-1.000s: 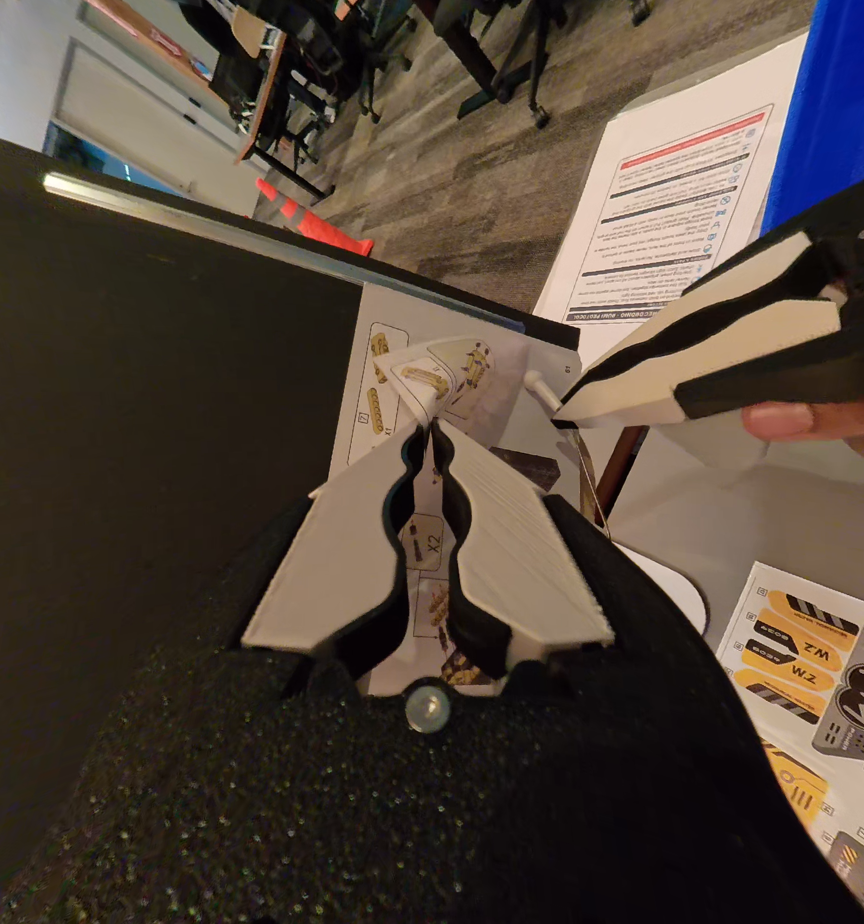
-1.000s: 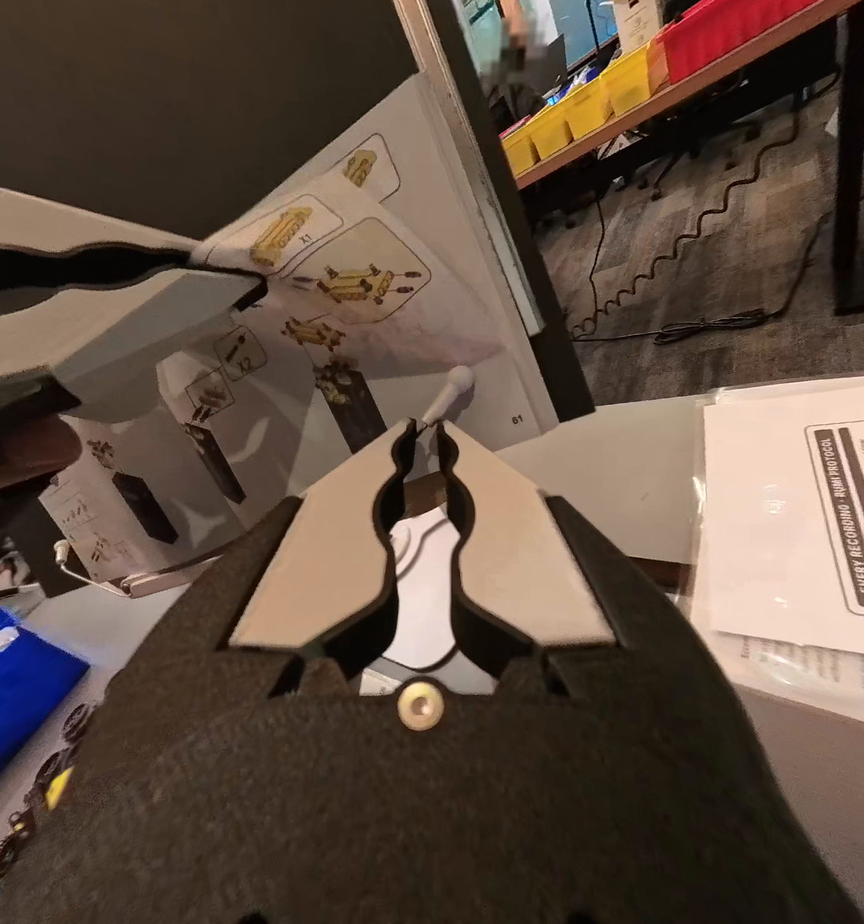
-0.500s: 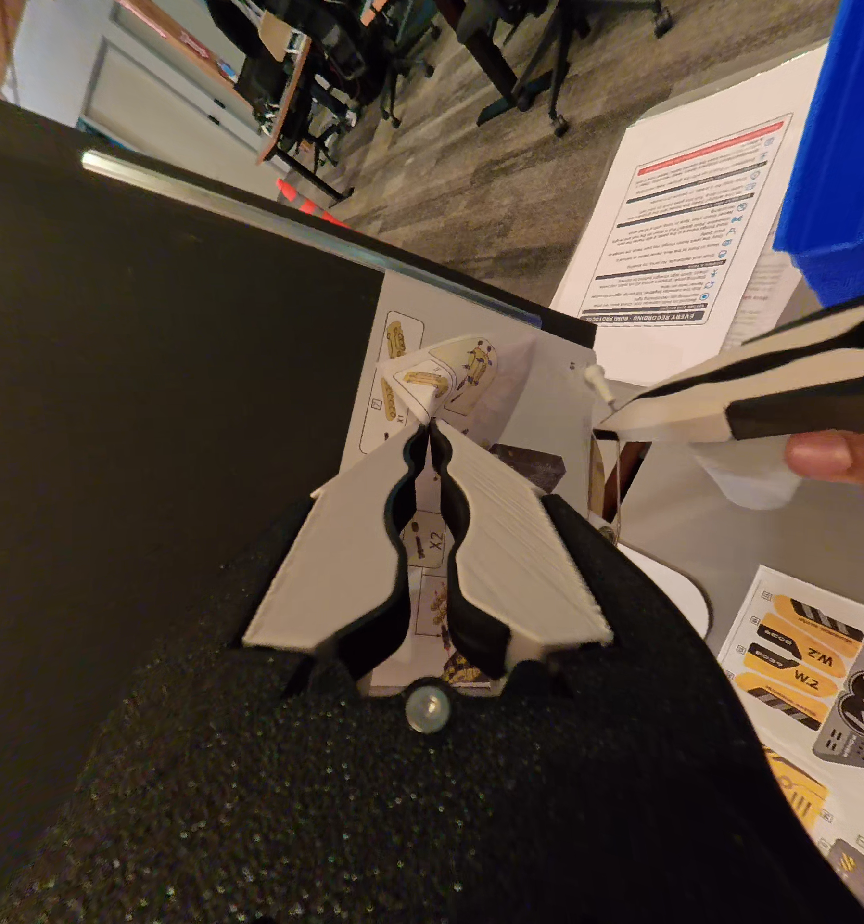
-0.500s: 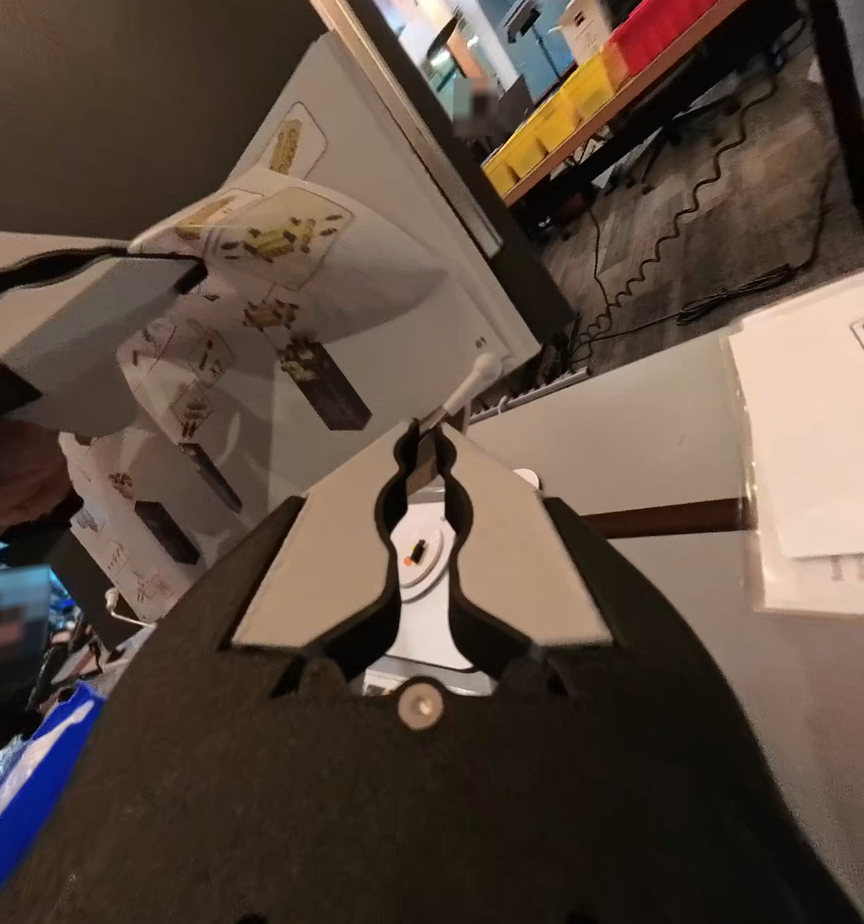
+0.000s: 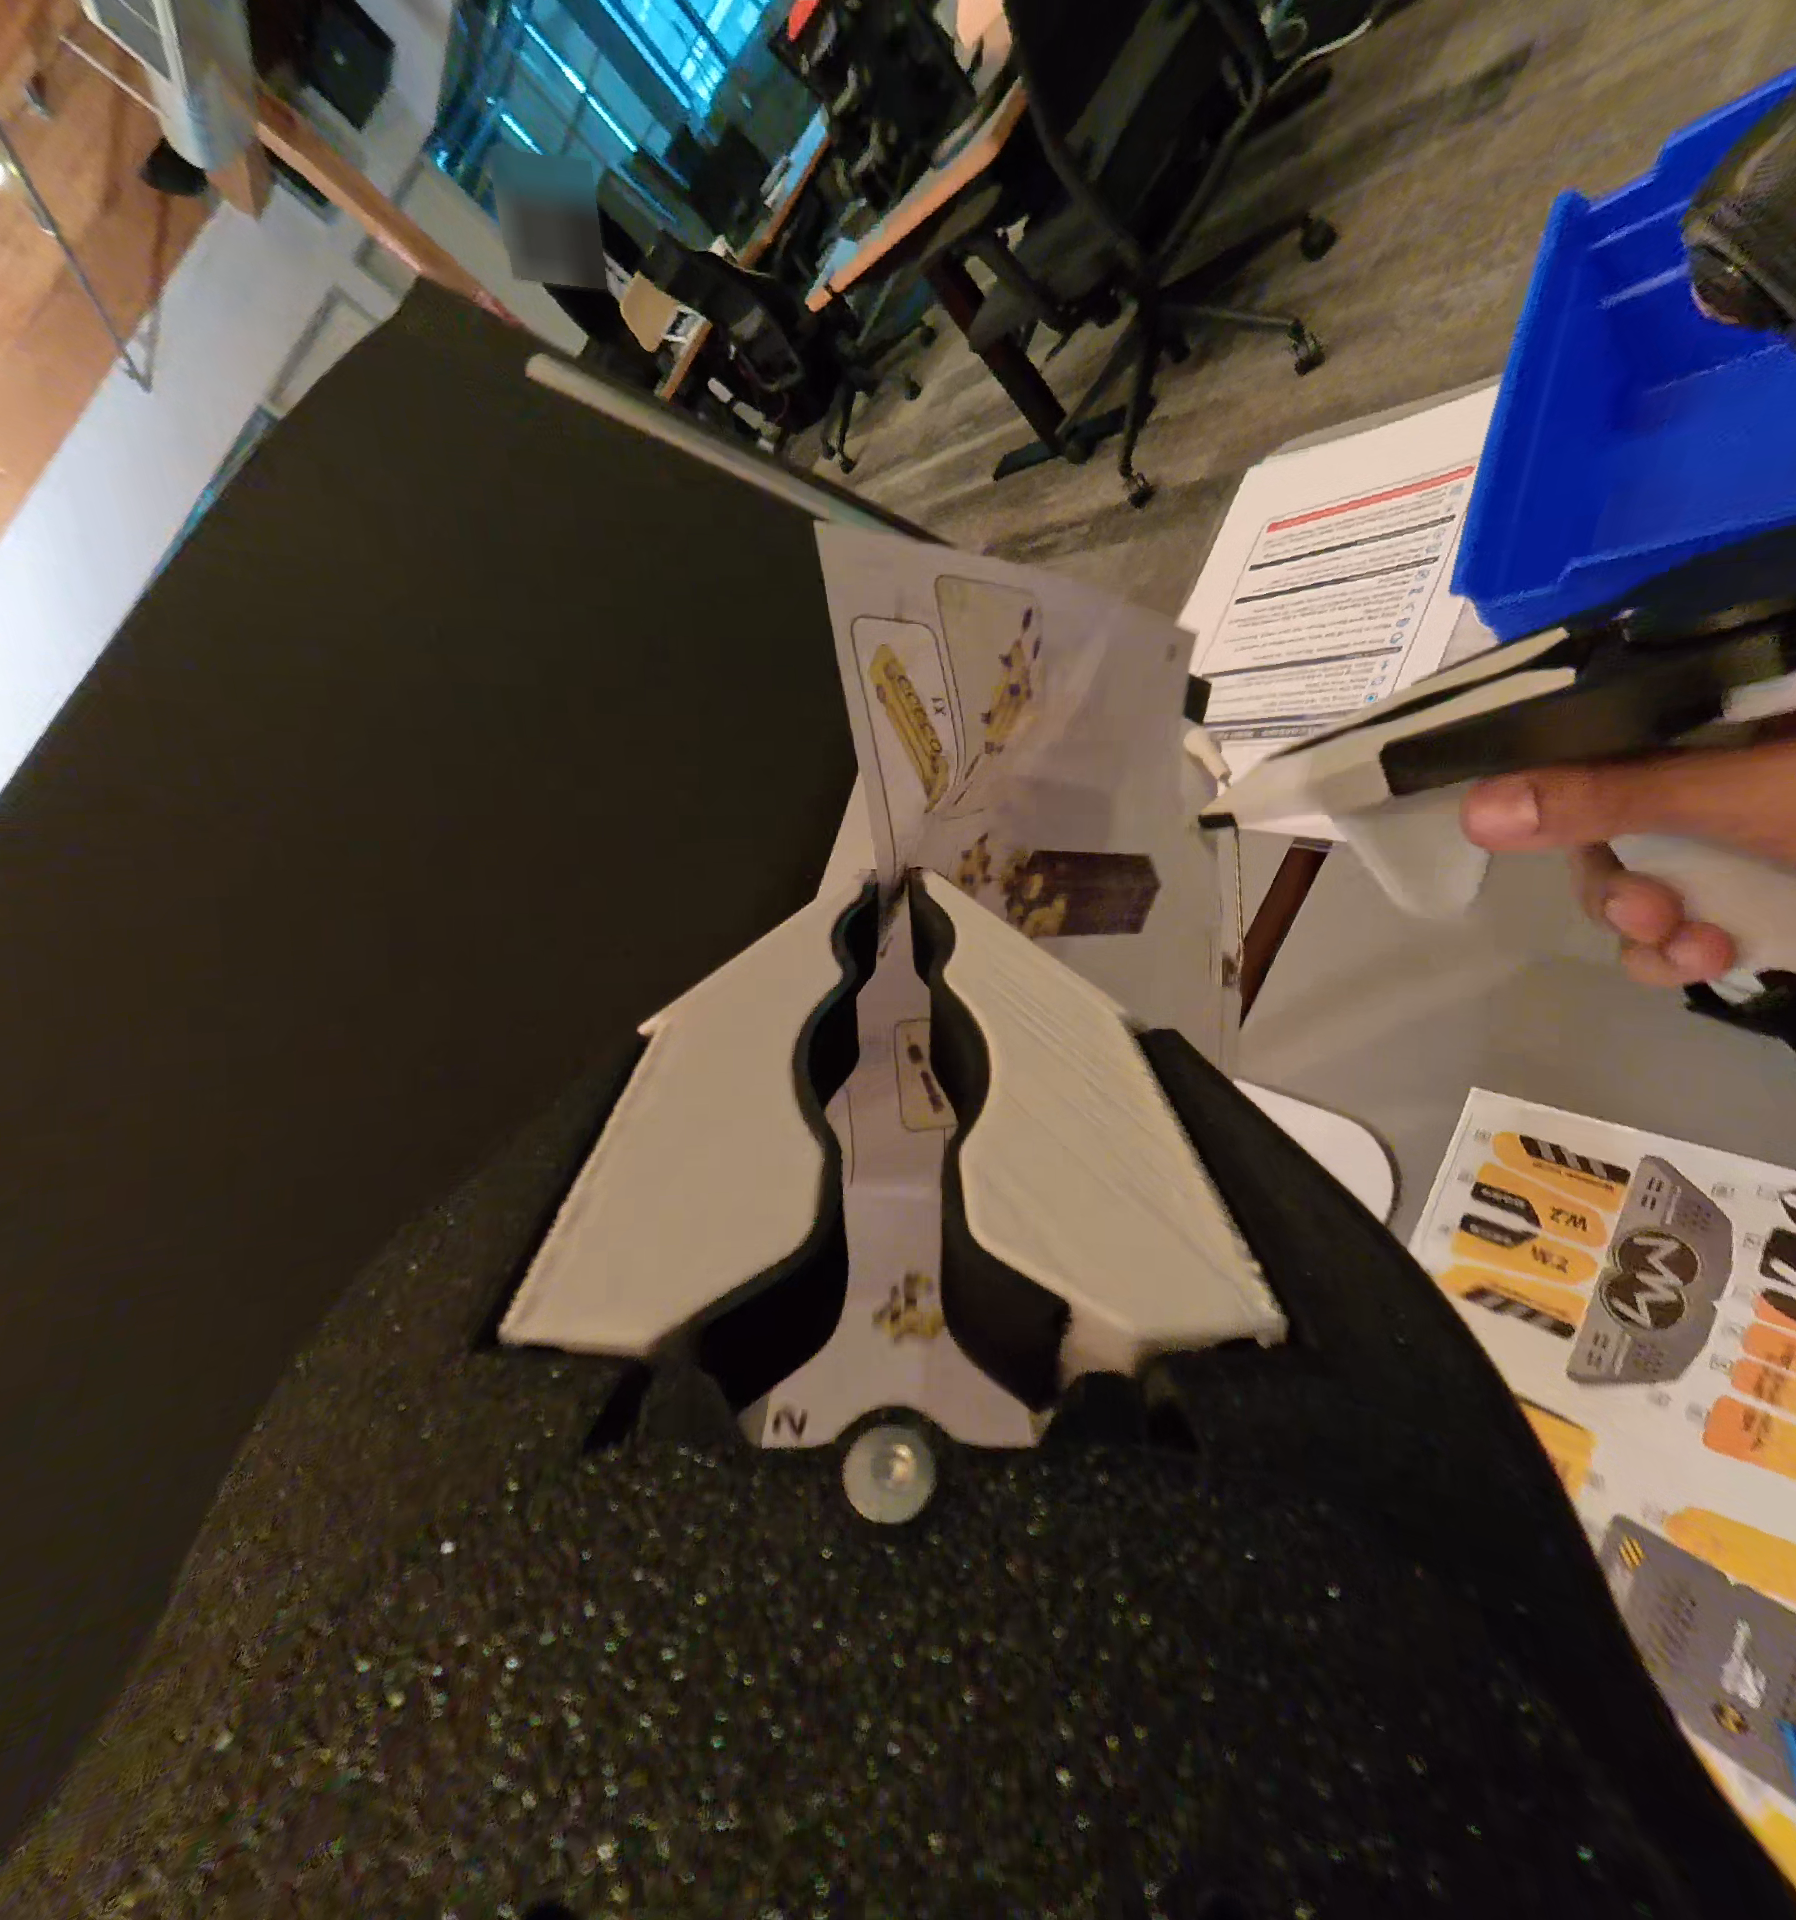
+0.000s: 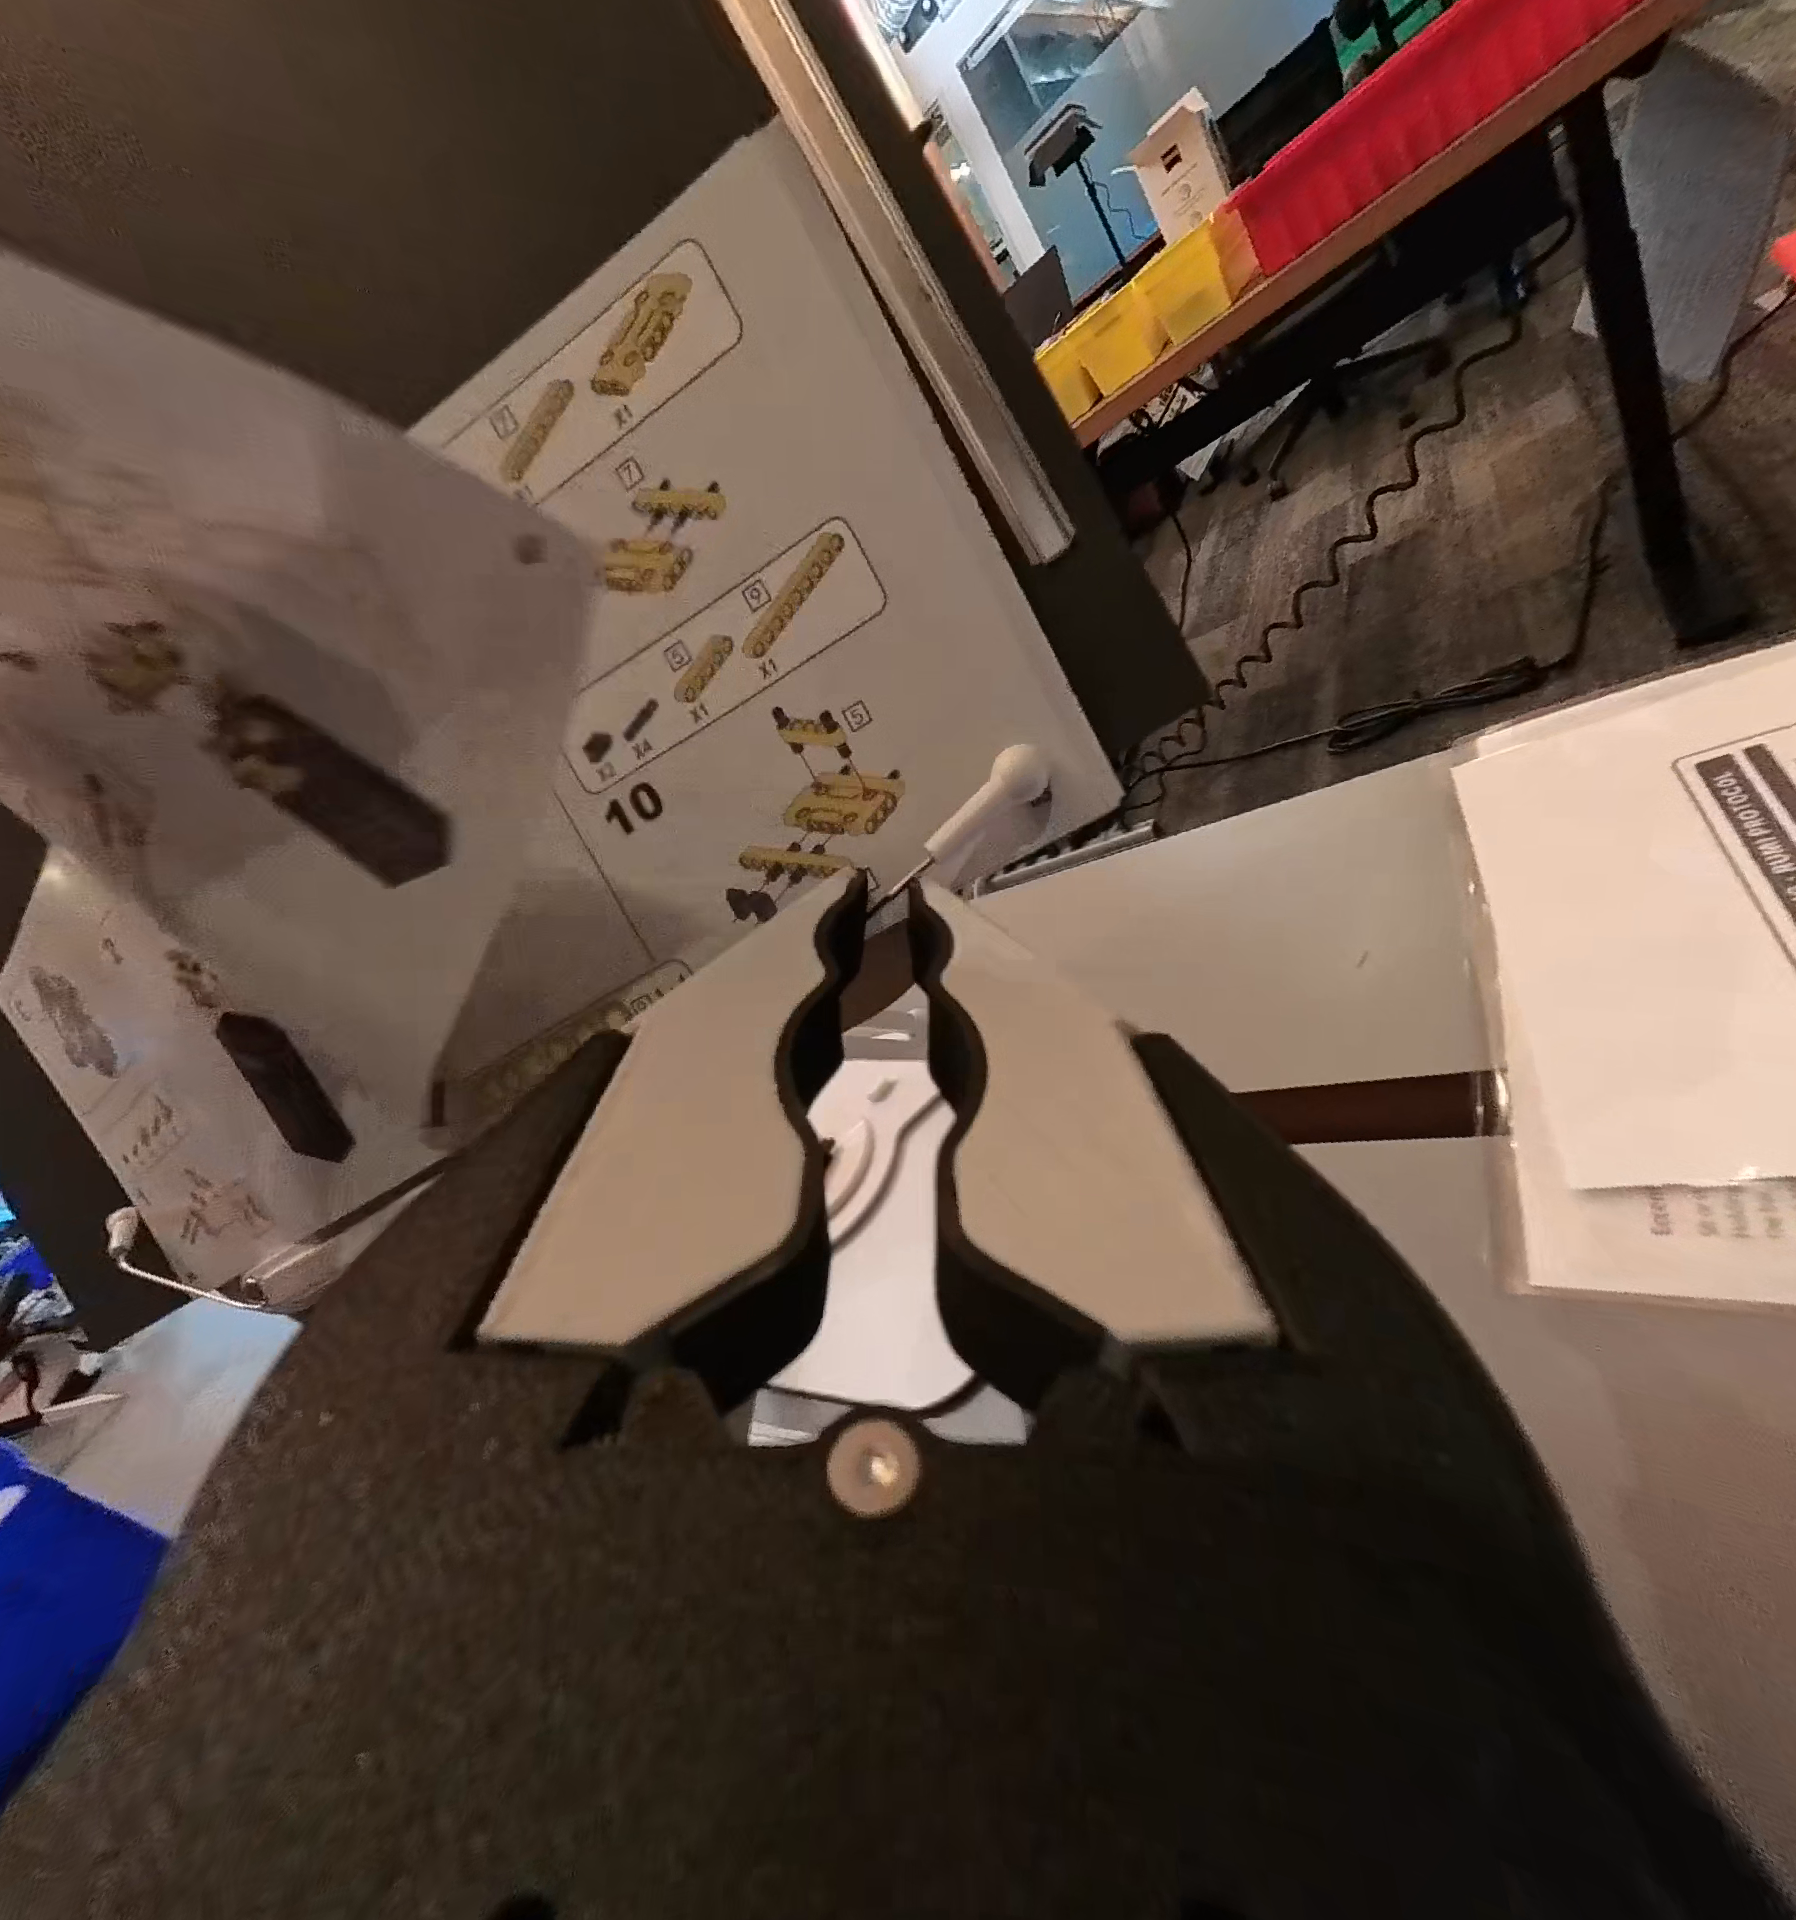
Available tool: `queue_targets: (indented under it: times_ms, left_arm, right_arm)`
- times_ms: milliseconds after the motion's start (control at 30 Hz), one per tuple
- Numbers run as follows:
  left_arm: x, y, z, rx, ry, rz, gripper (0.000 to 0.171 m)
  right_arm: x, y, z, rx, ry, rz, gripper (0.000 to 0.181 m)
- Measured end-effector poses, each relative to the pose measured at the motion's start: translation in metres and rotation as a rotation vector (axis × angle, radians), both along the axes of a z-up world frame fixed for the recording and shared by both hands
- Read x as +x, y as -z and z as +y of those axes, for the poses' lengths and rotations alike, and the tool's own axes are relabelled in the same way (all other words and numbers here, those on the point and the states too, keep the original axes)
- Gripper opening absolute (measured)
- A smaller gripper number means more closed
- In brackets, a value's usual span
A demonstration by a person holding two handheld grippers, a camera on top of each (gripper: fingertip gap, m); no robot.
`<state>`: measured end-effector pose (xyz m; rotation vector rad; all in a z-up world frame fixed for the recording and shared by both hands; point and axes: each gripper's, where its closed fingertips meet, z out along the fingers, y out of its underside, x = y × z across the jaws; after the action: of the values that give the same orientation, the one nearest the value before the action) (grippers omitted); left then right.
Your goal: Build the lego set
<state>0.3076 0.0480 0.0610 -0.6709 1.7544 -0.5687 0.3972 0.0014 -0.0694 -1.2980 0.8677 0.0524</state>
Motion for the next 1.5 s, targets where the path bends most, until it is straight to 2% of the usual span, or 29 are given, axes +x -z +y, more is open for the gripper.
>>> queue_targets:
  times_ms: [133, 200, 233, 367, 433, 567, 667, 767, 867, 967, 1067, 1200, 1300, 1433, 1500]
  left_arm:
    - [-0.030, -0.002, 0.020, -0.046, -0.037, -0.008, 0.006]
    - [-0.045, -0.002, 0.030, -0.062, -0.058, -0.017, 0.010]
    - [-0.053, -0.001, 0.035, -0.068, -0.070, -0.023, 0.012]
    - [-0.083, 0.003, 0.059, -0.102, -0.138, -0.044, 0.015]
    - [-0.097, 0.005, 0.074, -0.129, -0.186, -0.066, 0.013]
    - [-0.125, 0.014, 0.100, -0.236, -0.264, -0.086, 0.013]
    - [-0.143, 0.025, 0.112, -0.331, -0.316, -0.084, 0.013]
    - [-0.161, 0.039, 0.124, -0.406, -0.389, -0.095, 0.013]
    - [-0.174, 0.064, 0.124, -0.529, -0.413, -0.074, 0.013]
    - [-0.178, 0.092, 0.120, -0.568, -0.429, -0.019, 0.013]
    - [-0.173, 0.105, 0.117, -0.666, -0.440, 0.011, 0.013]
    - [-0.161, 0.117, 0.113, -0.887, -0.414, 0.084, 0.015]
    - [-0.155, 0.119, 0.114, -0.879, -0.408, 0.071, 0.017]
    - [-0.148, 0.118, 0.115, -0.931, -0.400, 0.049, 0.018]
    - [-0.146, 0.116, 0.120, -0.984, -0.412, 0.024, 0.019]
  right_arm:
    - [0.001, -0.004, -0.006, -0.019, 0.031, -0.057, 0.013]
    - [0.002, -0.009, -0.011, -0.048, 0.065, -0.110, 0.024]
    - [0.003, -0.016, -0.015, -0.057, 0.097, -0.158, 0.035]
    - [-0.010, -0.045, -0.016, -0.170, 0.090, -0.356, 0.037]
    - [-0.033, -0.060, -0.002, -0.197, -0.041, -0.448, 0.037]
    - [-0.105, -0.072, 0.030, -0.257, -0.403, -0.573, 0.038]
    - [-0.133, -0.089, 0.056, -0.310, -0.473, -0.754, 0.045]
    - [-0.155, -0.099, 0.087, -0.474, -0.586, -1.023, 0.050]
    - [-0.175, -0.095, 0.112, -0.696, -0.763, -1.277, 0.051]
    - [-0.194, -0.089, 0.131, -0.876, -0.950, -1.412, 0.051]
    - [-0.202, -0.091, 0.155, -0.990, -1.003, -1.536, 0.053]
    - [-0.202, -0.068, 0.168, -1.211, -1.108, -1.508, 0.052]
    - [-0.190, -0.060, 0.170, -1.309, -1.061, -1.544, 0.040]
    - [-0.190, -0.078, 0.178, -1.161, -0.871, -1.700, 0.035]
    - [-0.193, -0.089, 0.177, -1.066, -0.740, -1.833, 0.035]
